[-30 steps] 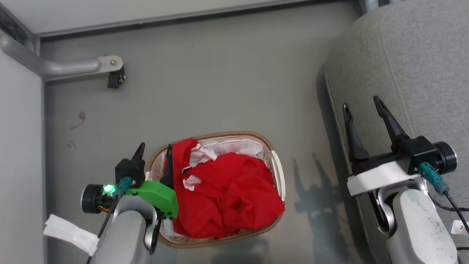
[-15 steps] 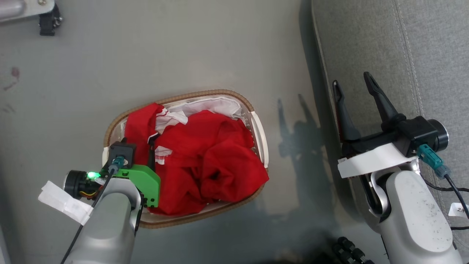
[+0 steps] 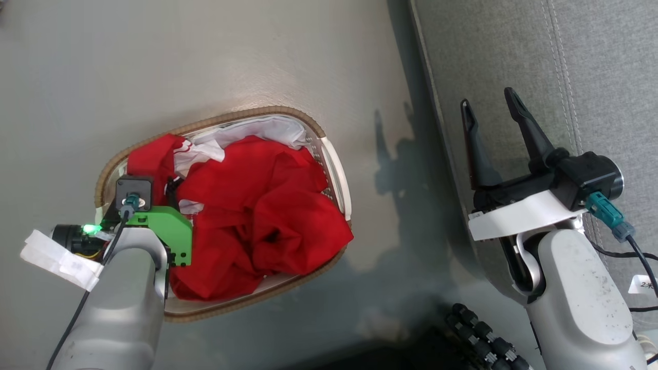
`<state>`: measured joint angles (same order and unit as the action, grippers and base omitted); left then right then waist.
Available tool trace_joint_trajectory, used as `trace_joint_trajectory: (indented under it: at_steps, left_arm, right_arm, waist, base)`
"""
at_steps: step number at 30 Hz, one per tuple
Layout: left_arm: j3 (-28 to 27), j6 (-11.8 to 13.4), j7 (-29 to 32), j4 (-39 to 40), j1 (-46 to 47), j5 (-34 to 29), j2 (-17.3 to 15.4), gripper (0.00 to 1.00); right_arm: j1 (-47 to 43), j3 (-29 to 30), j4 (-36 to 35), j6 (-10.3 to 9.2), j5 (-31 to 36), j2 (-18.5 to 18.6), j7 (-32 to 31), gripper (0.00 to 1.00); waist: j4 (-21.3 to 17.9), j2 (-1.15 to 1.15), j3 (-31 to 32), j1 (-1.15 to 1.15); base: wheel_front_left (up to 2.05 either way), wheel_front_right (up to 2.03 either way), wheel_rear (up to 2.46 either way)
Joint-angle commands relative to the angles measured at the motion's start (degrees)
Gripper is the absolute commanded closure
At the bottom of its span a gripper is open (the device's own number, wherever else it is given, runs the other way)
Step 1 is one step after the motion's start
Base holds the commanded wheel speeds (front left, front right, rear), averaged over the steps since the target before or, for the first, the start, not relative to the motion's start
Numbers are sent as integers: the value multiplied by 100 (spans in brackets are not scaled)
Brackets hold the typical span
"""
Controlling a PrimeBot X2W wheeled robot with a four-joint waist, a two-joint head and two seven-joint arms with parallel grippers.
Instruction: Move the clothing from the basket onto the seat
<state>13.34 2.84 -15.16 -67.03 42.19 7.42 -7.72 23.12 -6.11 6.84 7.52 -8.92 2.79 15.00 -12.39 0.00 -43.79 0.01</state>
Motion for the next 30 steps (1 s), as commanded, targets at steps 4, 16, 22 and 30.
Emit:
trace_joint_trajectory:
  at_steps: [4,16,22,30]
  left_arm:
    - [-67,158,0,-151,190,107,-71,68]
    - [-18,-45,0,32,-277,223,95,100]
    - [23,-267,-1,640,-767,275,220,100]
    - [192,-535,-3,1544,-1210,136,290,100]
  right_arm:
    - [55,-62,10,-6,-92,19,28,0]
    - [-205,-46,156,-6,4,20,28,0]
    - [-390,109,257,-6,201,21,28,0]
    - [-778,271,409,-6,519,22,28,0]
  waist:
    - [-59,0,1,-1]
    - [52,0,567,-1]
    - [271,0,1126,-1]
    - [640,0,2182,-1]
  base:
    - [0,0,0]
    - [0,0,0]
    - [0,0,0]
    - [0,0,0]
